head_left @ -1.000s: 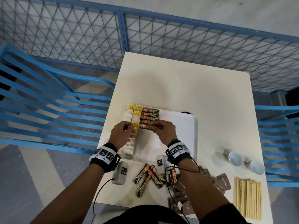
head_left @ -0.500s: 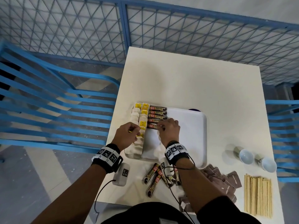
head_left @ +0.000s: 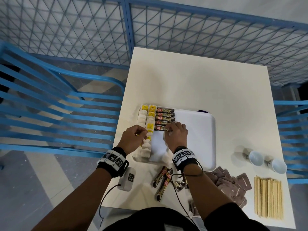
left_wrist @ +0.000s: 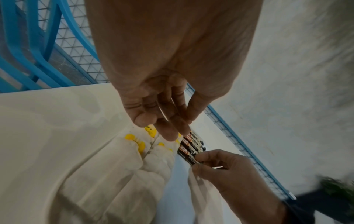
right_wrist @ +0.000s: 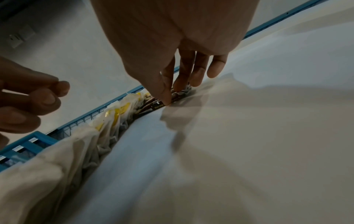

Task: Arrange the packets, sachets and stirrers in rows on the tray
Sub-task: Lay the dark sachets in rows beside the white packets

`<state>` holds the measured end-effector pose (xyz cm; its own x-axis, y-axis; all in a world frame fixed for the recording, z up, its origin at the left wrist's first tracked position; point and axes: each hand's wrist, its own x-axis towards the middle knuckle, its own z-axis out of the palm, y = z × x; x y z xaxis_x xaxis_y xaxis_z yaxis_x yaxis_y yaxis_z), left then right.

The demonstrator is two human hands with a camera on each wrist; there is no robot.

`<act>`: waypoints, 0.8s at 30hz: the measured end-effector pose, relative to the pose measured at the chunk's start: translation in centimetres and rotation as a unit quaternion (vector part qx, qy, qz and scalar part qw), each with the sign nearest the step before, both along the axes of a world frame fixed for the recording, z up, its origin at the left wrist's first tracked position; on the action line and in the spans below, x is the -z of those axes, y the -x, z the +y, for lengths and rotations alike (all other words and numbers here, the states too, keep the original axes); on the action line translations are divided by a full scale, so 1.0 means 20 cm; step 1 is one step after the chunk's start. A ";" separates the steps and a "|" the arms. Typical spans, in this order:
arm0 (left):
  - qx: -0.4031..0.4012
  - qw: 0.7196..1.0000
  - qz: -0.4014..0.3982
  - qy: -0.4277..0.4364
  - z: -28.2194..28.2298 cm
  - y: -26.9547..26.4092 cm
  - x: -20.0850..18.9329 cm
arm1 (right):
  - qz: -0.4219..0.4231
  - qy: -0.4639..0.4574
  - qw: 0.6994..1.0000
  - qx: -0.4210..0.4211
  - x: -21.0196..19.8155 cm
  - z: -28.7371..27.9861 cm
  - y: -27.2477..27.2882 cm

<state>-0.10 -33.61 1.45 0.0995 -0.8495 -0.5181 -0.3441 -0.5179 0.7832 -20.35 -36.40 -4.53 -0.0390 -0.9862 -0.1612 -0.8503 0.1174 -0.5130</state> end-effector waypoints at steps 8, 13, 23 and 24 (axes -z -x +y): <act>0.059 0.998 -0.007 0.021 0.11 0.05 0.01 | -0.049 0.030 0.998 0.030 -0.06 0.09 0.05; 0.129 0.991 0.000 0.021 0.27 0.14 0.07 | -0.114 0.042 0.992 0.022 -0.13 0.29 0.15; 0.319 0.934 -0.161 -0.005 0.65 0.35 0.19 | -0.012 -0.091 0.989 -0.118 -0.16 0.74 0.31; 0.324 0.926 -0.192 0.010 0.68 0.37 0.19 | 0.020 -0.086 0.986 -0.140 -0.15 0.78 0.31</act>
<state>-7.56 -20.06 -2.43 -0.2610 -0.8045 -0.5336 -0.8328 -0.0919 0.5459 -26.54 -20.82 -1.58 0.2219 -0.9172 -0.3308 -0.8804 -0.0428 -0.4722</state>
